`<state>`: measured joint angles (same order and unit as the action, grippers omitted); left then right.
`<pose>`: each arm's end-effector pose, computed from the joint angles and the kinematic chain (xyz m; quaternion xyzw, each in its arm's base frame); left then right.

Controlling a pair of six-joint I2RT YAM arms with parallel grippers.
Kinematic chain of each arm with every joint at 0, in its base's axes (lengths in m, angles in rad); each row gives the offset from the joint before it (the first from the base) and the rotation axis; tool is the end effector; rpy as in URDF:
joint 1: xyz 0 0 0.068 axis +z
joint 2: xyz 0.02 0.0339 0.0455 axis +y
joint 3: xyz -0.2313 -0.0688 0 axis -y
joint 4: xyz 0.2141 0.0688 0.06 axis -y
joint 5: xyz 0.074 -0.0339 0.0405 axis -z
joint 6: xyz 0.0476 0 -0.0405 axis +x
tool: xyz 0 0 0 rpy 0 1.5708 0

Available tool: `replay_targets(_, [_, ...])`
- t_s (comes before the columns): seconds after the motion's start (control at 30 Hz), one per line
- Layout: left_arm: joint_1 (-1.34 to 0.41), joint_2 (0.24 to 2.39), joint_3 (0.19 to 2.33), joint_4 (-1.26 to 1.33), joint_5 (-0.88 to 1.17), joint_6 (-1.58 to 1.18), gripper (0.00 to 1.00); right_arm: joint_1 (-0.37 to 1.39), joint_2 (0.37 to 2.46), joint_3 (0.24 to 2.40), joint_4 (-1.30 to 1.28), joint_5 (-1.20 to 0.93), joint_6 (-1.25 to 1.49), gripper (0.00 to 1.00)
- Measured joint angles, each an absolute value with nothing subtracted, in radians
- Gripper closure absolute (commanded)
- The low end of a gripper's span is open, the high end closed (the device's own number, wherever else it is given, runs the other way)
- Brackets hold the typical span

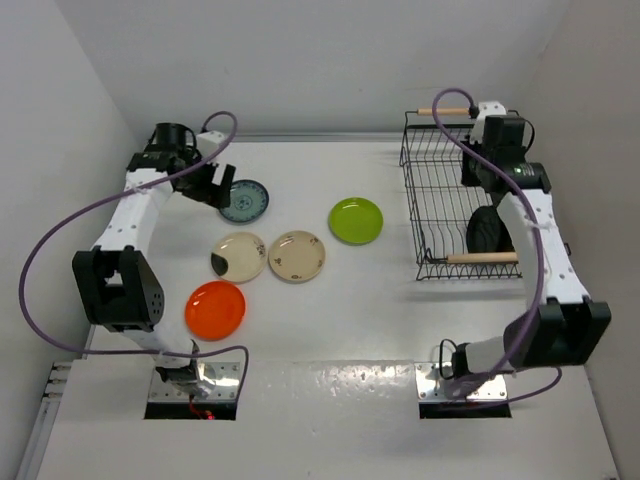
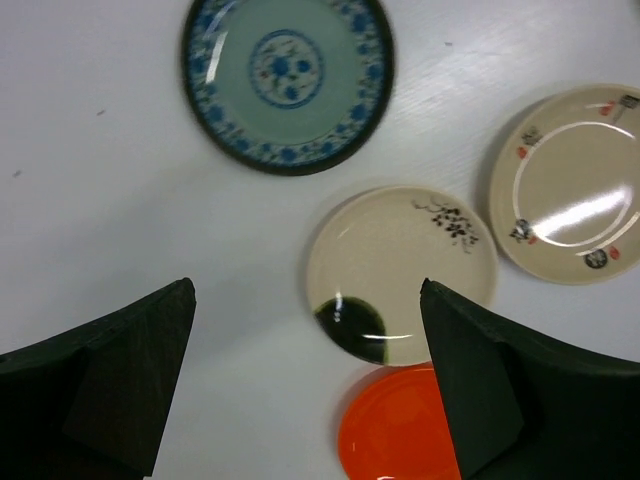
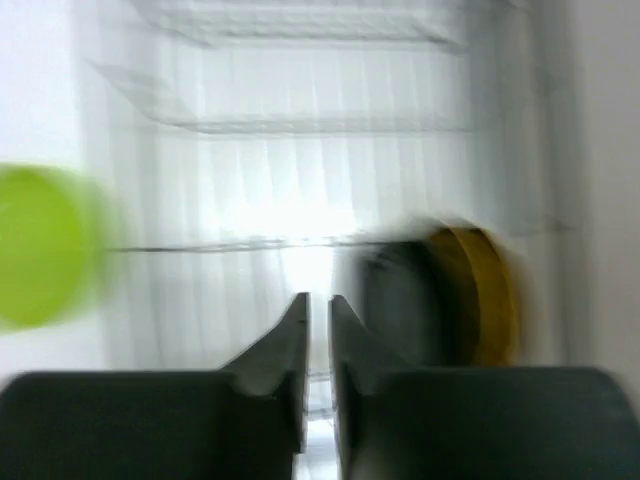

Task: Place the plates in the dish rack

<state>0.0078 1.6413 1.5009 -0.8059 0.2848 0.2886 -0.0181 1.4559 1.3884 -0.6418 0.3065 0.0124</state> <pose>0.3268 -0.0108 0.2766 0.1750 0.9266 -0.0887 0.3207 0.3014 -0.0198 0.3109 0.0774 0.8969 -0.1399 0.4123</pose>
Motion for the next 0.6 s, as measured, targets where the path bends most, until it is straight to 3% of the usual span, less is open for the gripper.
replay_targets(0.07, [0.057,1.608,1.48,-0.798,0.26,0.278,0.0,0.013,1.395,1.417,-0.622,0.084,0.089,0.91])
replay_targets(0.1, [0.081,1.594,1.47,-0.797,0.247,0.275,0.02,0.044,1.372,1.428,-0.614,-0.026,0.129,0.83])
replay_targets(0.13, [0.105,1.58,1.456,-0.793,0.231,0.273,0.03,0.067,1.364,1.441,-0.609,-0.096,0.161,0.62])
replay_targets(0.2, [0.147,1.555,1.423,-0.788,0.207,0.271,0.09,0.156,1.383,1.47,-0.593,-0.187,0.224,0.45])
replay_targets(0.23, [0.17,1.542,1.404,-0.788,0.196,0.272,0.14,0.205,1.404,1.474,-0.575,-0.207,0.246,0.31])
replay_targets(0.27, [0.184,1.531,1.387,-0.786,0.189,0.272,0.26,0.247,1.429,1.471,-0.566,-0.21,0.269,0.29])
replay_targets(0.33, [0.214,1.505,1.341,-0.784,0.174,0.277,0.38,0.331,1.485,1.438,-0.546,-0.199,0.314,0.3])
replay_targets(0.37, [0.225,1.496,1.32,-0.782,0.167,0.278,0.47,0.366,1.507,1.405,-0.529,-0.181,0.341,0.45])
replay_targets(0.4, [0.237,1.488,1.296,-0.78,0.16,0.279,0.47,0.4,1.517,1.359,-0.5,-0.165,0.366,0.64])
replay_targets(0.43, [0.247,1.481,1.274,-0.78,0.156,0.281,0.47,0.432,1.525,1.308,-0.477,-0.148,0.403,0.91])
replay_targets(0.5, [0.267,1.473,1.228,-0.778,0.149,0.283,0.47,0.486,1.546,1.23,-0.442,-0.117,0.459,0.87])
replay_targets(0.53, [0.277,1.47,1.208,-0.78,0.146,0.283,0.47,0.513,1.562,1.208,-0.432,-0.103,0.492,0.58])
replay_targets(0.6, [0.295,1.469,1.176,-0.782,0.137,0.284,0.47,0.551,1.607,1.19,-0.394,-0.093,0.547,0.48])
